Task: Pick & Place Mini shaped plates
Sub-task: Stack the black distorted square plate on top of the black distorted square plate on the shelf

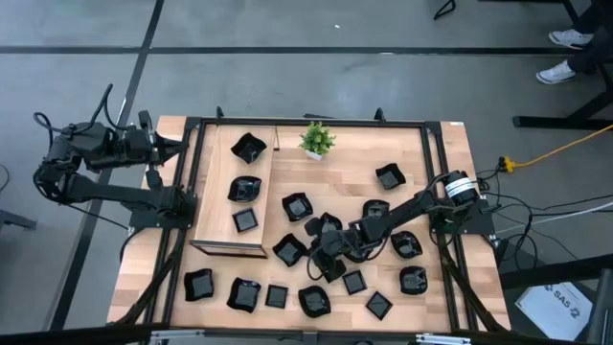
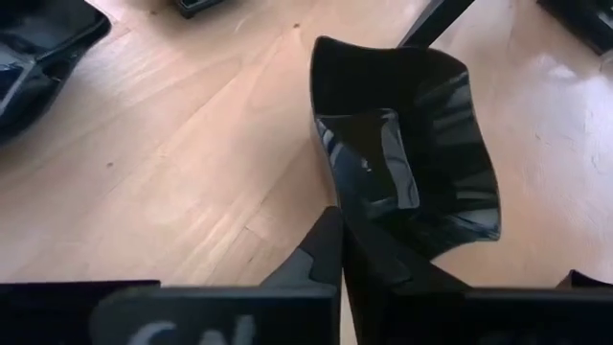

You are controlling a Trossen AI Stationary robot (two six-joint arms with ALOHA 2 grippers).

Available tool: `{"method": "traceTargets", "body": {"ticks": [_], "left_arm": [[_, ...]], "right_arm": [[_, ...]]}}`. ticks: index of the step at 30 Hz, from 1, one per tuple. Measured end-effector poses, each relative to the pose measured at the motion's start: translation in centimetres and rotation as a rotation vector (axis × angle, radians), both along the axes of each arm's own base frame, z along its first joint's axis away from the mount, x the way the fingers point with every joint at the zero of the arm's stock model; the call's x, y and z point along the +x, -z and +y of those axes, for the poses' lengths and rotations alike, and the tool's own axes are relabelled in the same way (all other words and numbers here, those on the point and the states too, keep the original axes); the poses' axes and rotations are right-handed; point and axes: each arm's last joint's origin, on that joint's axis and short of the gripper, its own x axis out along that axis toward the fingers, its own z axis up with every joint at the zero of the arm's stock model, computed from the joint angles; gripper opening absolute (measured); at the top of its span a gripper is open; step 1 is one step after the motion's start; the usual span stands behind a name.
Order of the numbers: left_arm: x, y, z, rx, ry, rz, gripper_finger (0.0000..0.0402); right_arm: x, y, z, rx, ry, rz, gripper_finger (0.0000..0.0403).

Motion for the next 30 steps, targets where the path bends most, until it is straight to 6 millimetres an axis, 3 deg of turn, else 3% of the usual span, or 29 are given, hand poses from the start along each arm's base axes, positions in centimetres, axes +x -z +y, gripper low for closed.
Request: {"method": "traceTargets", "body": {"ticks": [5, 10, 30], "left_arm": [[0.0, 0.0, 0.0, 0.0, 0.0, 0.0, 0.0004], [0.0, 0.0, 0.0, 0.0, 0.0, 0.001, 0.0004], [0.0, 0.0, 0.0, 0.0, 0.0, 0.001, 0.0004]], "right_arm": [[0.3, -0.4, 0.2, 0.021, -0.015, -0.018, 0.0007], [1.4, -2.3, 0.5, 0.053, -0.04, -0.051, 0.0004], [2.4, -9.3, 0.1, 0.015, -0.002, 0.29, 0.0001]]}}
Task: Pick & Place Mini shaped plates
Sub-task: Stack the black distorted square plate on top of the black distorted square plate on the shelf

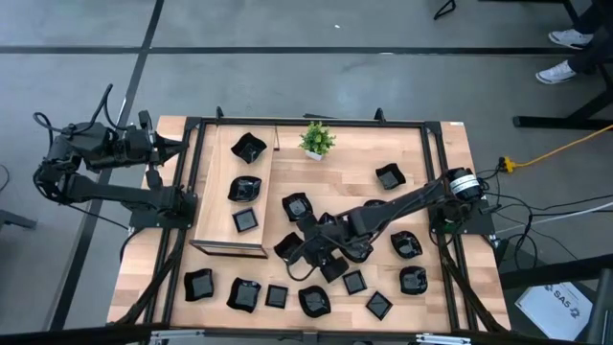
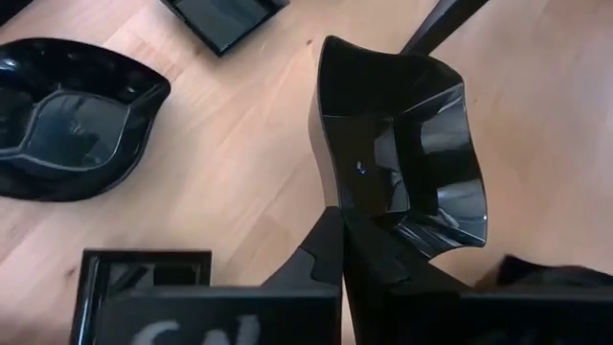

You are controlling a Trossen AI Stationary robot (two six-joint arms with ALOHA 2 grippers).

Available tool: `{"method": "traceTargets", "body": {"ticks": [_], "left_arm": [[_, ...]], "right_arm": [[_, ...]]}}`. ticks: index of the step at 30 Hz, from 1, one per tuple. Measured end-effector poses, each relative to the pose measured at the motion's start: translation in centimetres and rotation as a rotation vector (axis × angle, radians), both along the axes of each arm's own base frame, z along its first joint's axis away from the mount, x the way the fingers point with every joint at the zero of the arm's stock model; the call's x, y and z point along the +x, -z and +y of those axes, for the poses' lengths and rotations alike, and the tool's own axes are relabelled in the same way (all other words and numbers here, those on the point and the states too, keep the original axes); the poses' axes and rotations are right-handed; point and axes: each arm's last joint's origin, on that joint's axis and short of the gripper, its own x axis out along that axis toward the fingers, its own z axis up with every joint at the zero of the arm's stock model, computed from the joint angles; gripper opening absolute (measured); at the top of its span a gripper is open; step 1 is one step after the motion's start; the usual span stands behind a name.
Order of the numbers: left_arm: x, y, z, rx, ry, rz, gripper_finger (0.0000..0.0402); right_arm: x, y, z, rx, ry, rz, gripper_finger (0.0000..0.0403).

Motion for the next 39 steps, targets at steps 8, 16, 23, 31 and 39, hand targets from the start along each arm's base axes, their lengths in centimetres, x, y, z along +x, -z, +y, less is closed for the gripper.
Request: {"method": "traceTargets", "body": {"ticks": [8, 16, 23, 31, 39], "left_arm": [[0.0, 0.0, 0.0, 0.0, 0.0, 0.0, 0.0004], [0.0, 0.0, 0.0, 0.0, 0.0, 0.0, 0.0004], [0.0, 0.0, 0.0, 0.0, 0.0, 0.0, 0.0004], [0.0, 0.0, 0.0, 0.0, 0.0, 0.0, 0.0004], [0.0, 0.0, 0.0, 0.0, 0.0, 0.0, 0.0004]], "right_arm": [[-0.4, -3.2, -0.4, -0.042, 0.001, 0.124, 0.0], [-0.8, -6.0, -1.8, -0.082, 0.044, 0.198, 0.0], [-1.1, -8.0, -4.3, -0.133, 0.129, 0.259, 0.0], [-1.0, -9.8, -7.1, -0.128, 0.197, 0.273, 0.0], [-1.7, -11.0, -9.4, -0.128, 0.238, 0.273, 0.0]]}}
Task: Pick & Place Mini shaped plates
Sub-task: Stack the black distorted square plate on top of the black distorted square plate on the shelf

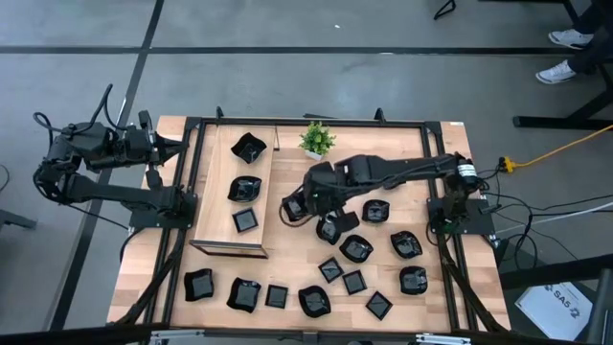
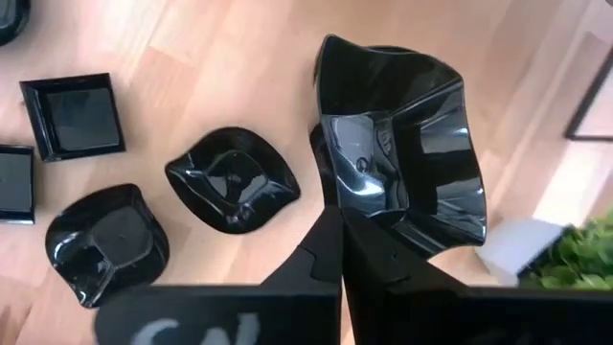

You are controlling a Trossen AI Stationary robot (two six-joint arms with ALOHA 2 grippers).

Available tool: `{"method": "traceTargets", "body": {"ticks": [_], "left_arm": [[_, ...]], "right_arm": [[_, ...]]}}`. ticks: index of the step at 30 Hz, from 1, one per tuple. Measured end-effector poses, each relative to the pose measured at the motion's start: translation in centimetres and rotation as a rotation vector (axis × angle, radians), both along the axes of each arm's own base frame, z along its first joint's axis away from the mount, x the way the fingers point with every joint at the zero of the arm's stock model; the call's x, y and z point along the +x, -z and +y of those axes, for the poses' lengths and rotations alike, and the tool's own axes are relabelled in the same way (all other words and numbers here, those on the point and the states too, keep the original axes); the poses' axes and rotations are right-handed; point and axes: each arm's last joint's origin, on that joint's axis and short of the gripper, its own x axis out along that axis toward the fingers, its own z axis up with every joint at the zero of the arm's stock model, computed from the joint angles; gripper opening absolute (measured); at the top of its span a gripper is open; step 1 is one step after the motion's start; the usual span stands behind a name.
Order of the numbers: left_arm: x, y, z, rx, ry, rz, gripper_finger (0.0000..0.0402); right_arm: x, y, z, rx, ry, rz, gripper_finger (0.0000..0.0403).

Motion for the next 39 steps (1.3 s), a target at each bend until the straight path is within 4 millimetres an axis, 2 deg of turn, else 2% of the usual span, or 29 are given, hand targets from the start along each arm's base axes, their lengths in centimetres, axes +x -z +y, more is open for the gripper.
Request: {"method": "traceTargets", "body": {"ticks": [10, 39], "left_arm": [[0.0, 0.0, 0.0, 0.0, 0.0, 0.0, 0.0004], [0.0, 0.0, 0.0, 0.0, 0.0, 0.0, 0.0004]], "right_arm": [[-1.7, -3.7, -1.6, 0.0, 0.021, -0.168, 0.0], [0.8, -6.5, -5.5, -0.11, -0.009, -0.545, 0.0]]}}
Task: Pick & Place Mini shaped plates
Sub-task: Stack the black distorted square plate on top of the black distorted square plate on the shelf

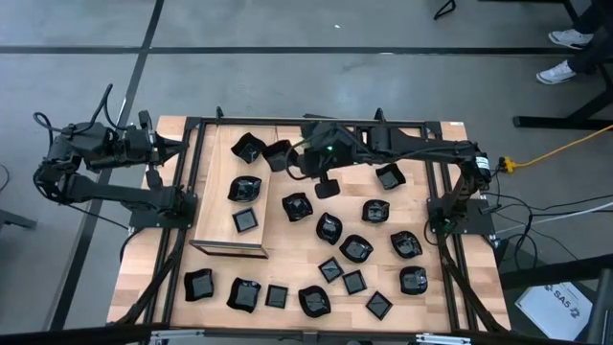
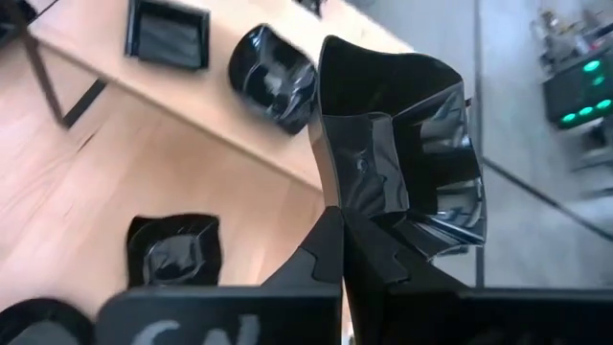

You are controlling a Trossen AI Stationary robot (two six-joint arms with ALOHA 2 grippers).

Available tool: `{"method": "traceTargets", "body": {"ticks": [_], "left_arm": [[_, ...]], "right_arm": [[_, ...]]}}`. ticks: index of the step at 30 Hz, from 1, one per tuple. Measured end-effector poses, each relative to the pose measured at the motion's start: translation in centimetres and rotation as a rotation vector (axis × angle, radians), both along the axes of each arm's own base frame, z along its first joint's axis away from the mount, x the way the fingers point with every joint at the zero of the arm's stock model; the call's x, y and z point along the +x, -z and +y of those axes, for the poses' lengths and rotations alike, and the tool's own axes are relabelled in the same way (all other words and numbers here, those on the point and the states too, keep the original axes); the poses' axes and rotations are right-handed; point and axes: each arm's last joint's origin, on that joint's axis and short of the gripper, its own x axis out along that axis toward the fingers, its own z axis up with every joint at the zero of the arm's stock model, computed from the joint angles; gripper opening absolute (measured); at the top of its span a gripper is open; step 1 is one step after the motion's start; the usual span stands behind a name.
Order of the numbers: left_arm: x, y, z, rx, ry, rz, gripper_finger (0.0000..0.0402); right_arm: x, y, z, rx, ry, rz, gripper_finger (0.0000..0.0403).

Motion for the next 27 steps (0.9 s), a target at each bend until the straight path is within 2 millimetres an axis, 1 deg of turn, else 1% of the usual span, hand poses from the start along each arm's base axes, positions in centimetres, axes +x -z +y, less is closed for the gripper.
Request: {"method": "traceTargets", "body": {"ticks": [9, 13, 16, 18, 22, 27], "left_arm": [[0.0, 0.0, 0.0, 0.0, 0.0, 0.0, 0.0004], [0.0, 0.0, 0.0, 0.0, 0.001, 0.0, 0.0004], [0.0, 0.0, 0.0, 0.0, 0.0, 0.0, 0.0004], [0.0, 0.0, 0.0, 0.0, 0.0, 0.0, 0.0004], [0.0, 0.0, 0.0, 0.0, 0.0, 0.0, 0.0004], [0.0, 0.0, 0.0, 0.0, 0.0, 0.0, 0.0004]], "right_arm": [[0.8, -1.1, -0.2, -0.022, -0.004, -0.143, 0.0], [1.3, -1.0, -1.2, -0.024, 0.018, -0.177, 0.0], [2.4, -0.3, -2.3, -0.021, 0.035, -0.197, 0.0], [3.2, 0.5, -3.0, -0.008, 0.011, -0.203, 0.0], [5.0, 2.8, -4.0, -0.051, -0.086, -0.167, 0.0], [7.0, 5.2, -5.5, -0.092, -0.094, -0.17, 0.0]]}}
